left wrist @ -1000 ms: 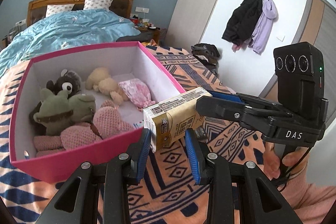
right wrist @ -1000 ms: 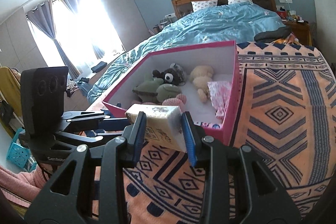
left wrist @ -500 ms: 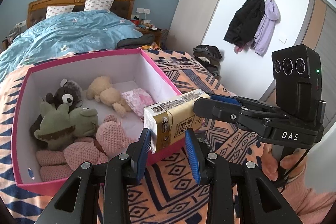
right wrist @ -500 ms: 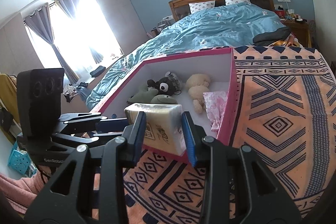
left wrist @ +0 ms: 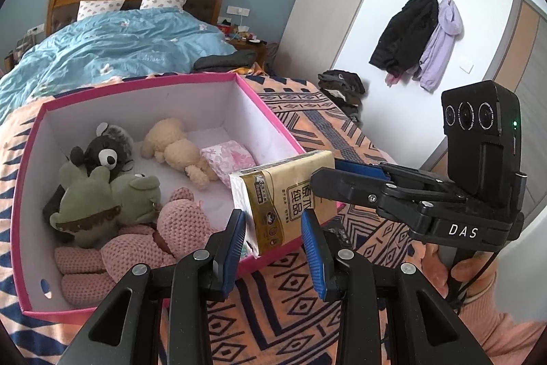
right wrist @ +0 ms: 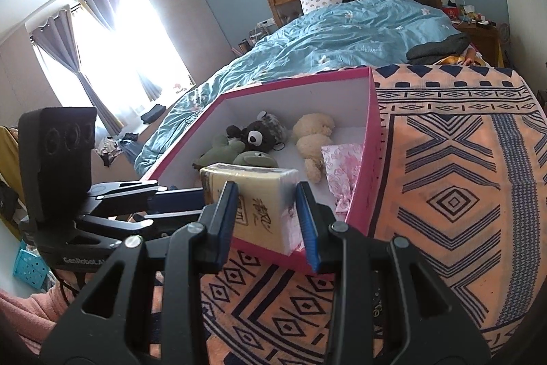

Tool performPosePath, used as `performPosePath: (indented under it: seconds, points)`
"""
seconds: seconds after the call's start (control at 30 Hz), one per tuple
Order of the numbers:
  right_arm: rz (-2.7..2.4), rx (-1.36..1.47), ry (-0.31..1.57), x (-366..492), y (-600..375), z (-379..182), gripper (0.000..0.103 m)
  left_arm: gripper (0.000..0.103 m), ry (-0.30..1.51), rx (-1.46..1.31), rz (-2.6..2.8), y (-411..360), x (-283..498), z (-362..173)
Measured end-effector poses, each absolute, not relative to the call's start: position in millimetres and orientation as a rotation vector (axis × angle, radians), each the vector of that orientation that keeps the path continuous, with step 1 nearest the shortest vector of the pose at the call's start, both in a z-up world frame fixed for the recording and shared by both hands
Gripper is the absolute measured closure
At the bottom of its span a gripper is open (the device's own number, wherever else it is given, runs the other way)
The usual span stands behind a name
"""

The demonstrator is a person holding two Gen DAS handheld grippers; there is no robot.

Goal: Organize objects

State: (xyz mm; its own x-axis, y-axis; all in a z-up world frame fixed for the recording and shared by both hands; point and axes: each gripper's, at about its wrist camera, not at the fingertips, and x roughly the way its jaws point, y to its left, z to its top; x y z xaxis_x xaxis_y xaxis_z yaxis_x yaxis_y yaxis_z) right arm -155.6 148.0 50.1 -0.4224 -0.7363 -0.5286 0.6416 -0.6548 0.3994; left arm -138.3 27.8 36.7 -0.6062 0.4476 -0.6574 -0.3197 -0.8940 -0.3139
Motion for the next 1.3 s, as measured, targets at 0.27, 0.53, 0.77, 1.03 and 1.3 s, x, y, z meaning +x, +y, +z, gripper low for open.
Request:
performPosePath:
  seconds: [0.27,0.53,0.77,1.03,1.3]
  points:
    - [-2.129,0.897,-0.149,-161,143,45,0.065,0.07,-0.251,-1.114,2.464,26,-148,30]
    - [-2.139,0.918,-0.123,-164,139,41,0.065,0.07,-0.273,-1.157,2.44,26,-152,21]
    - [-2.156,0.952,-0.082,-165,135,34,0.065,0.07,-0.277,-1.183,2.435,27,-157,16]
    - [-2.179,0.961,-0.084,-166,137,32,0.064,0.07,-0.259,-1.178,2.47,26,-156,13]
    - [-2.179,0.937,-0.112,-159,149,33,0.059,0.059,-0.191,-1.112,2.533,28,-141,20]
